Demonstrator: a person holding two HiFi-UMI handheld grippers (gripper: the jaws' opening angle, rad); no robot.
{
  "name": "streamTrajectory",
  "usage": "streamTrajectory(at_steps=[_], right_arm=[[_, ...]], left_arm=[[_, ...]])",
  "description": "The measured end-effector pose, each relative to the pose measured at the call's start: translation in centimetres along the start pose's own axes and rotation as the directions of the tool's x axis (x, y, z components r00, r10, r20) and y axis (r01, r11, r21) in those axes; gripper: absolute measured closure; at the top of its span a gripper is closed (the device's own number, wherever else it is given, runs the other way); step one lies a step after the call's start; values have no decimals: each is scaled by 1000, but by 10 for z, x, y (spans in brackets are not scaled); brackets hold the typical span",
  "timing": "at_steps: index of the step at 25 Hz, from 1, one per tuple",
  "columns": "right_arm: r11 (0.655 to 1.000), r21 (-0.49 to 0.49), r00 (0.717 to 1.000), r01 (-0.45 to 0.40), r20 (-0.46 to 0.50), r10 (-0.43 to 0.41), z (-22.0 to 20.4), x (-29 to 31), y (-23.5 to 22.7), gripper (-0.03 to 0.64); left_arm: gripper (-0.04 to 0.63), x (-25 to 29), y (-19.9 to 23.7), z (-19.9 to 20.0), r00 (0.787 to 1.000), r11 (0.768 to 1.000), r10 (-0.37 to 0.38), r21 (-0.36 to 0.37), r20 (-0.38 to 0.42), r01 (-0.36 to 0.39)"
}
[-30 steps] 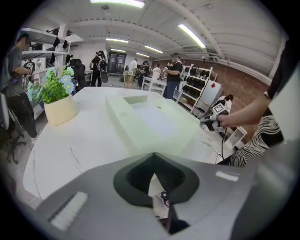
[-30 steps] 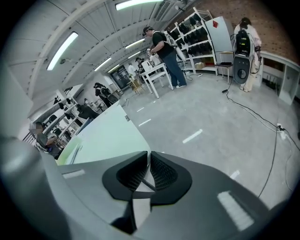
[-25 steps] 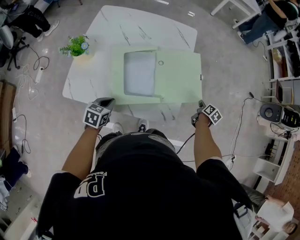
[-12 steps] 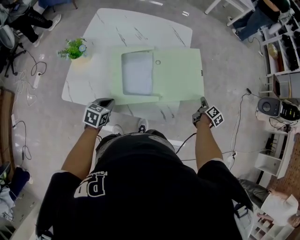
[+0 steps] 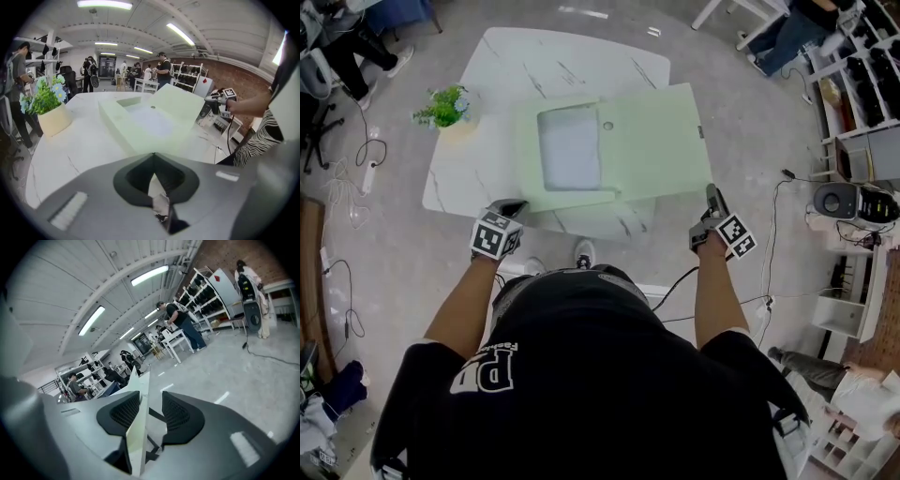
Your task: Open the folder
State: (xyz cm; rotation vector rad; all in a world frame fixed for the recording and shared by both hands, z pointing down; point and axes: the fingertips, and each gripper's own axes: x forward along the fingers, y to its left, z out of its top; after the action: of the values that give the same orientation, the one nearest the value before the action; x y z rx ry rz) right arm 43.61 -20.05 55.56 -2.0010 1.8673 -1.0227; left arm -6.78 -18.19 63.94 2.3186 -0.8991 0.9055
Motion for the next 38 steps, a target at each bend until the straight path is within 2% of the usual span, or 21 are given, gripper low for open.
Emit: streamTrajectory(at_steps=[3, 6, 9, 14, 20, 25, 27, 35, 38], right_arm=[[991, -134, 998, 4, 66, 5, 22, -12, 34, 491], [957, -290, 995, -9, 94, 38, 35, -22, 75, 491], [906, -422, 995, -46, 58, 77, 28, -25, 121, 491], [829, -543, 990, -137, -55, 128, -8, -22, 178, 492], [770, -584, 966, -257, -180, 186, -52, -22, 229, 492], [680, -633, 929, -370, -278, 246, -88, -20, 271, 494], [654, -636, 912, -409, -307, 272, -97, -23, 289, 495], [589, -613, 849, -527, -350, 395, -113, -33, 352, 551], [576, -606, 834, -548, -347, 429, -113, -33, 370, 568]], left_arm=[[540, -5, -2, 7, 1000, 1000, 18, 12, 10, -19], [540, -12, 3, 20, 997, 999, 32, 22, 67, -34], [541, -27, 4, 39, 989, 999, 27, 17, 146, -30], [541, -54, -1, 65, 968, 1000, 6, -1, 253, -6], [540, -86, -9, 89, 942, 1000, -13, -4, 336, 15], [540, -103, -14, 105, 921, 999, -33, 23, 389, 26], [540, -111, -18, 113, 912, 999, -40, 44, 408, 24], [540, -138, -30, 145, 876, 995, -61, 94, 478, 18], [540, -145, -32, 154, 864, 994, -71, 103, 499, 22]])
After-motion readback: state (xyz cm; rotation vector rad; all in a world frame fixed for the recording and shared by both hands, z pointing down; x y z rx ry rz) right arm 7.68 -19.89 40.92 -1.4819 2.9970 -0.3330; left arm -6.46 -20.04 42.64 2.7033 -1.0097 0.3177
